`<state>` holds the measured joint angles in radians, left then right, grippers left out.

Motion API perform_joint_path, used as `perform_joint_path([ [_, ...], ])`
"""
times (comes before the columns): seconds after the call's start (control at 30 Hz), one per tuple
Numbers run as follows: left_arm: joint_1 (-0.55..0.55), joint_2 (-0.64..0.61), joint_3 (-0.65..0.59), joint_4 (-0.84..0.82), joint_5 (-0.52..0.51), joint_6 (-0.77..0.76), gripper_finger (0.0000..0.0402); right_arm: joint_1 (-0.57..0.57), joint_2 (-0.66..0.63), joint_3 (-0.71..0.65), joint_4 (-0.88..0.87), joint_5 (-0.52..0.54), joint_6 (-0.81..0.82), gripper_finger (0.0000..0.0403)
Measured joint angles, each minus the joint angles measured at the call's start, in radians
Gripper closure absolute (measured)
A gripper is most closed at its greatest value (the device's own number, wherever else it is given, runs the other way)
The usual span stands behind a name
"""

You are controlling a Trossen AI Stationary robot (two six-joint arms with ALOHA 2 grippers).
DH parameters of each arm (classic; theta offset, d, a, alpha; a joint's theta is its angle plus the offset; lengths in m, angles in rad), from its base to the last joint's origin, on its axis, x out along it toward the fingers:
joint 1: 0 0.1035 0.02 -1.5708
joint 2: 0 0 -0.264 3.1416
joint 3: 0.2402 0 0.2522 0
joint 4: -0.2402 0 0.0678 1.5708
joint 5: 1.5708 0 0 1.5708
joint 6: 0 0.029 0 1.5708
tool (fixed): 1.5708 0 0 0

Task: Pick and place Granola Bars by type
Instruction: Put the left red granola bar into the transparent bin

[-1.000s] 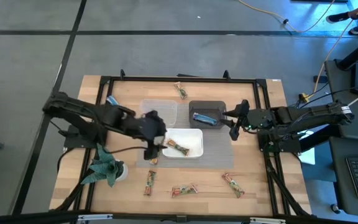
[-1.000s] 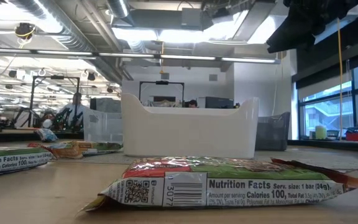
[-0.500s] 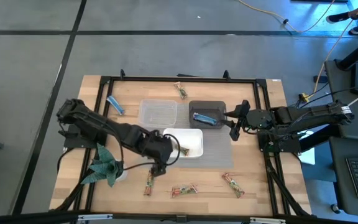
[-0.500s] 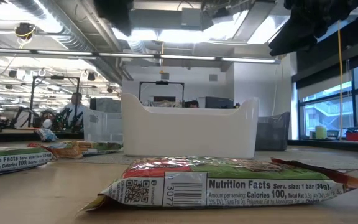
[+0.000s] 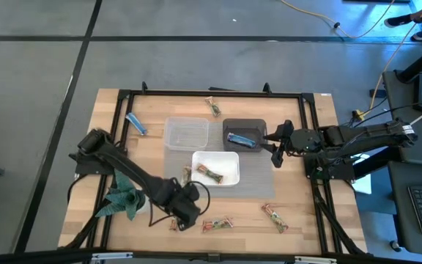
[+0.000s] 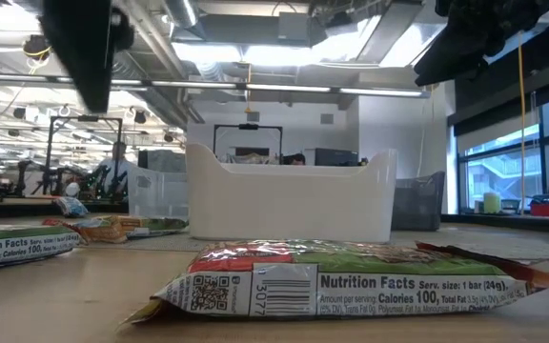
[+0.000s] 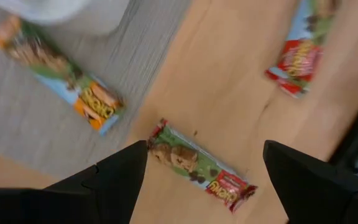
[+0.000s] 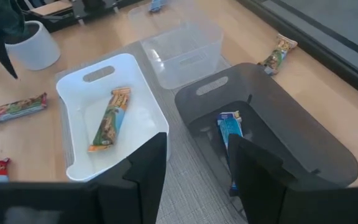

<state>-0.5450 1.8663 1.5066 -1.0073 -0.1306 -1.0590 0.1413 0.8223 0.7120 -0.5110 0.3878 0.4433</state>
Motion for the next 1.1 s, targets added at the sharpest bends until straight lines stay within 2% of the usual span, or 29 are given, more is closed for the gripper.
perform_joint_path([
  [0.2, -0.002, 0.076, 0.0, -0.002, 0.048, -0.185, 0.0089, 0.0, 0.0, 0.0, 0.0, 0.0, 0.001, 0.0228],
  [0.37, -0.002, 0.126, 0.0, -0.023, 0.097, -0.275, 0.0089, 0.0, 0.0, 0.0, 0.0, -0.014, 0.001, 0.0228],
  [0.77, 0.011, 0.197, -0.003, -0.024, 0.165, -0.368, 0.0089, 0.0, 0.0, 0.0, -0.001, -0.047, 0.001, 0.0228],
  [1.1, 0.024, 0.196, -0.061, 0.061, 0.222, -0.424, 0.0089, 0.0, 0.0, 0.0, -0.015, -0.051, -0.002, 0.0228],
])
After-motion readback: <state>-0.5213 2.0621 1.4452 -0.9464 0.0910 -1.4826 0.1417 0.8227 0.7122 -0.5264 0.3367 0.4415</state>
